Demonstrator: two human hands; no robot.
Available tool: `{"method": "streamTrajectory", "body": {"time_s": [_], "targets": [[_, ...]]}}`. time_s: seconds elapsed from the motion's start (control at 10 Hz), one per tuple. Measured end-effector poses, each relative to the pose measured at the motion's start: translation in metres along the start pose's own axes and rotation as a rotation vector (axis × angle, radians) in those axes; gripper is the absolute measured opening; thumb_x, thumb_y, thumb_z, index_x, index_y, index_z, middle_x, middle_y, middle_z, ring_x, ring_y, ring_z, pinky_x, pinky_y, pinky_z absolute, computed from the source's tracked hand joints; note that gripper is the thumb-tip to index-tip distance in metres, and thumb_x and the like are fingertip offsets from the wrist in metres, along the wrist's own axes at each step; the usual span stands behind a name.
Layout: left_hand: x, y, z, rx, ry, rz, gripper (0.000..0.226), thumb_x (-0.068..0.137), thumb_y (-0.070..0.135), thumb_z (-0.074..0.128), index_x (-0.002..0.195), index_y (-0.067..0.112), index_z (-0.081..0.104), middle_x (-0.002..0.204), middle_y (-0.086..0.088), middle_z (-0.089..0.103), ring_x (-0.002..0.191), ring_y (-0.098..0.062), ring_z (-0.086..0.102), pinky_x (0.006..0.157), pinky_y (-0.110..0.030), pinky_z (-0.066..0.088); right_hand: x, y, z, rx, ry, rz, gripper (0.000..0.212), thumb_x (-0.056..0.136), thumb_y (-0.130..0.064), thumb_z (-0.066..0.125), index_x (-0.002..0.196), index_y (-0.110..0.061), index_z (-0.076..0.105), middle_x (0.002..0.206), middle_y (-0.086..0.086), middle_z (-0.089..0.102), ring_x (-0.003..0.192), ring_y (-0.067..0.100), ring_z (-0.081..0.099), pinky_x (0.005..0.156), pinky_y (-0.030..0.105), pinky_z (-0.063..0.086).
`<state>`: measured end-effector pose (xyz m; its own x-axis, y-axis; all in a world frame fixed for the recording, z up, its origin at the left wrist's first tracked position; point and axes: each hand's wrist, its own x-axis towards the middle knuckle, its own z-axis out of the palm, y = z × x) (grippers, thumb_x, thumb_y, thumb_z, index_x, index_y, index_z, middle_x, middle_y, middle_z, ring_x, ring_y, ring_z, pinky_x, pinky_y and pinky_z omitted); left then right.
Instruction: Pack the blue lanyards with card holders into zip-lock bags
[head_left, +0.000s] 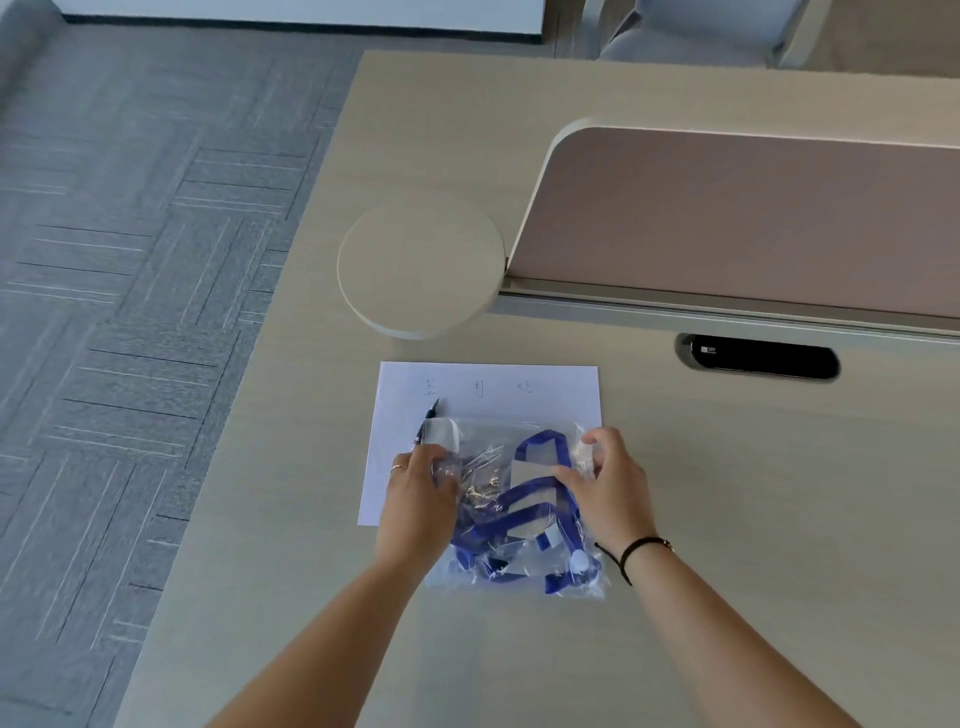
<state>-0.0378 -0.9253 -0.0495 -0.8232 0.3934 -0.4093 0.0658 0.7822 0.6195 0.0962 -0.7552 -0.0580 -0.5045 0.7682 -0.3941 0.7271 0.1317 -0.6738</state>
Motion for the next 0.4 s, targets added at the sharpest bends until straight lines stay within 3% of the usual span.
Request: {"method": "streamTrajectory", "body": {"time_s": [0.1, 0.3, 0.4], "targets": [[-0.002, -0.001, 0.003, 0.086, -0.011, 0.041, 0.023, 0.097, 0.021, 0.056, 0.12, 0.025, 0.059, 0.124, -0.003, 0.052, 0.104, -0.021, 0.058, 0.083, -0.033, 0.048, 0.0, 0.003, 0.003, -0.028, 0.041, -0.042, 0.028, 0.083, -0.033, 0.076, 0.098, -0.021, 0.056, 0.086, -0.01, 0.058, 0.083, 0.018, 0.059, 0.072, 0.036, 0.054], [-0.008, 0.005, -0.004, 0.269, -0.038, 0.07, 0.031, 0.096, 0.031, 0.052, 0.127, 0.029, 0.055, 0.138, -0.002, 0.05, 0.122, -0.025, 0.052, 0.09, -0.042, 0.053, 0.0, 0.005, 0.005, -0.037, 0.018, -0.047, 0.033, 0.085, -0.037, 0.074, 0.108, -0.018, 0.061, 0.108, -0.004, 0.063, 0.1, 0.015, 0.059, 0.087, 0.032, 0.052], [-0.013, 0.003, -0.011, 0.343, 0.002, 0.103, 0.03, 0.095, 0.037, 0.052, 0.125, 0.035, 0.052, 0.142, 0.002, 0.047, 0.117, -0.024, 0.057, 0.086, -0.044, 0.056, -0.002, 0.004, 0.001, -0.008, 0.029, -0.028, 0.036, 0.085, -0.041, 0.072, 0.112, -0.02, 0.06, 0.11, -0.001, 0.058, 0.097, 0.015, 0.057, 0.084, 0.027, 0.046]]}}
